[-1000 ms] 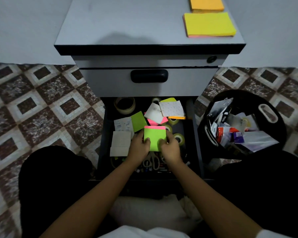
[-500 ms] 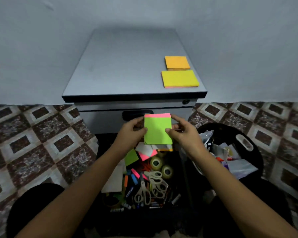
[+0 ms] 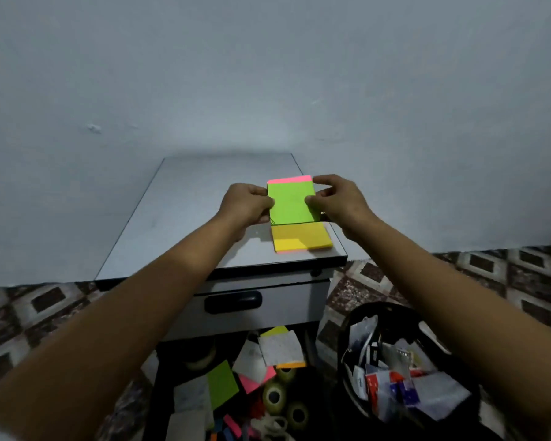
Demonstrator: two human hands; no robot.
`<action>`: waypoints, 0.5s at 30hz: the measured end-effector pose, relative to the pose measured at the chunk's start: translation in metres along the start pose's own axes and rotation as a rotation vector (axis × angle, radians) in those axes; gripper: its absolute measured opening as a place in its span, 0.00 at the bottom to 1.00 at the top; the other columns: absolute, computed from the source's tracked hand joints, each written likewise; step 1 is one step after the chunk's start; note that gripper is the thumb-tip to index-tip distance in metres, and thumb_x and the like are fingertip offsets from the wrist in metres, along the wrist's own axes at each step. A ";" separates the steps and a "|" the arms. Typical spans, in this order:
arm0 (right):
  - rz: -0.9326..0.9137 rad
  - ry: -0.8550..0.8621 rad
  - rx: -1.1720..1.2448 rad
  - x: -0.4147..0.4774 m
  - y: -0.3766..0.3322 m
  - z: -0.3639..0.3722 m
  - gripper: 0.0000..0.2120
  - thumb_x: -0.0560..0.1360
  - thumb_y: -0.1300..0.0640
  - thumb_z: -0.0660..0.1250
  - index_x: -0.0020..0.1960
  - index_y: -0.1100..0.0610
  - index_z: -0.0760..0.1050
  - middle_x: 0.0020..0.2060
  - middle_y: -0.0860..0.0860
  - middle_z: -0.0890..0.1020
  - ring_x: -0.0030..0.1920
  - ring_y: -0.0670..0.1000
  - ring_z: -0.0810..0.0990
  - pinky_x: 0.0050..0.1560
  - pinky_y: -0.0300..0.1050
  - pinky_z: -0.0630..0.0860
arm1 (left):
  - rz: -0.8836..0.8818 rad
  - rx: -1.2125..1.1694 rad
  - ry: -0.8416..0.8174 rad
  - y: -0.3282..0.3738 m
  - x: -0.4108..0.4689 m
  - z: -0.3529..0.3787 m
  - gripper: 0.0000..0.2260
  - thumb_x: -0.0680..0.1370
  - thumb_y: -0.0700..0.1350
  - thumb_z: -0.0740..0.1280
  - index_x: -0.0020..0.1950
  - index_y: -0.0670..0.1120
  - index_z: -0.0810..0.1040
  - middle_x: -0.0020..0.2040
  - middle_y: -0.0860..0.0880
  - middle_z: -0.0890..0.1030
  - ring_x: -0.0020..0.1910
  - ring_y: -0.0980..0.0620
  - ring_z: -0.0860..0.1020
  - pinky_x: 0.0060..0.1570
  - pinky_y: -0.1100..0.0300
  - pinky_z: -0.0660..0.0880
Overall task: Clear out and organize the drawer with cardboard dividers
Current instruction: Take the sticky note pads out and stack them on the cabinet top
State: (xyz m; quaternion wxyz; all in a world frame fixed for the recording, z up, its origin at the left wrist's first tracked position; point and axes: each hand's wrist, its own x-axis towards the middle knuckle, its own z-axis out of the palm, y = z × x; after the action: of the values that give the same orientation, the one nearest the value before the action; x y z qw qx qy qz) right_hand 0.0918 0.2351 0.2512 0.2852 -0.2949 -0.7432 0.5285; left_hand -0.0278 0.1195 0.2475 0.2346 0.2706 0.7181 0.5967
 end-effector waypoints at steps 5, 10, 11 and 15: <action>0.061 0.019 -0.091 0.056 0.002 -0.002 0.23 0.72 0.66 0.70 0.65 0.61 0.71 0.56 0.62 0.78 0.55 0.61 0.79 0.54 0.57 0.78 | -0.073 0.000 0.027 0.011 0.050 0.015 0.05 0.74 0.29 0.65 0.49 0.33 0.78 0.45 0.38 0.78 0.33 0.50 0.77 0.29 0.63 0.78; 0.036 0.023 -0.283 0.092 0.024 0.005 0.22 0.71 0.62 0.72 0.63 0.63 0.74 0.59 0.62 0.77 0.59 0.61 0.76 0.59 0.58 0.75 | -0.111 0.152 0.057 -0.006 0.096 0.025 0.11 0.72 0.29 0.67 0.33 0.40 0.74 0.37 0.39 0.78 0.32 0.46 0.76 0.49 0.46 0.78; 0.031 0.017 -0.340 0.096 0.026 0.006 0.21 0.71 0.62 0.72 0.63 0.64 0.74 0.59 0.62 0.77 0.59 0.61 0.77 0.60 0.57 0.74 | -0.123 0.190 0.054 -0.009 0.101 0.026 0.10 0.72 0.30 0.67 0.33 0.41 0.74 0.32 0.40 0.78 0.32 0.46 0.76 0.50 0.46 0.78; -0.008 -0.018 -0.561 0.107 0.042 0.008 0.19 0.72 0.60 0.71 0.62 0.63 0.75 0.59 0.60 0.78 0.58 0.58 0.77 0.60 0.48 0.74 | -0.133 0.317 0.000 -0.021 0.112 0.033 0.07 0.72 0.31 0.68 0.36 0.39 0.75 0.34 0.39 0.77 0.34 0.44 0.78 0.50 0.46 0.79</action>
State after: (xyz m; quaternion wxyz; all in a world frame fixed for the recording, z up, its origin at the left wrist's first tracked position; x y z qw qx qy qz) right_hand 0.0201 0.3206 0.2211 0.1879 -0.3548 -0.8641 0.3036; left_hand -0.0920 0.2155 0.2199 0.2279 0.2563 0.8194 0.4593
